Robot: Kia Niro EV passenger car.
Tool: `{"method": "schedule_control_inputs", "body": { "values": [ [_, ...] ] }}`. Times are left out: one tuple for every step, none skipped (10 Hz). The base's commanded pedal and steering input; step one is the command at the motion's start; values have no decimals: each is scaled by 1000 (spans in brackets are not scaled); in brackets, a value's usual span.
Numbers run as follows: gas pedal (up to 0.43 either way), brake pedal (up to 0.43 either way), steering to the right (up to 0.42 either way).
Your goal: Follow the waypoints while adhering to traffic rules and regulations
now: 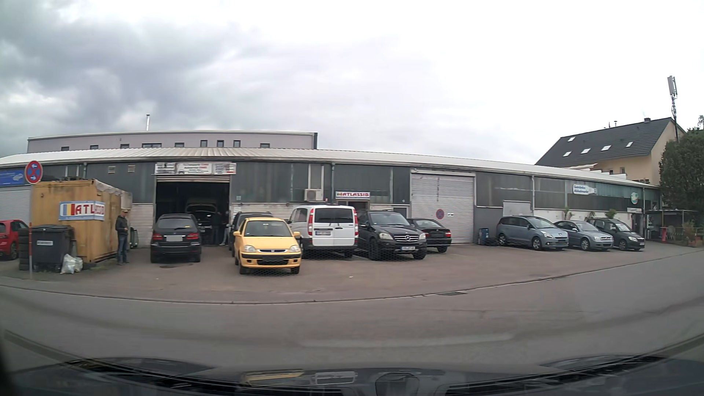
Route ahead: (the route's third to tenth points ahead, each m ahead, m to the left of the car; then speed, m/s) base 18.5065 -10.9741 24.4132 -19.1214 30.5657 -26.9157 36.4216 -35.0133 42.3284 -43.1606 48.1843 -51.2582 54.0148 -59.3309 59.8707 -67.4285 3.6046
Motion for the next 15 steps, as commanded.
{"method": "schedule_control_inputs", "body": {
  "values": [
    [79,0,535],
    [87,0,542],
    [87,0,543],
    [87,0,543],
    [110,0,544],
    [110,0,544],
    [110,0,543],
    [110,0,543],
    [110,0,539],
    [110,0,527],
    [118,0,511],
    [130,0,483],
    [138,0,449],
    [138,0,424],
    [138,0,393]
  ]
}}
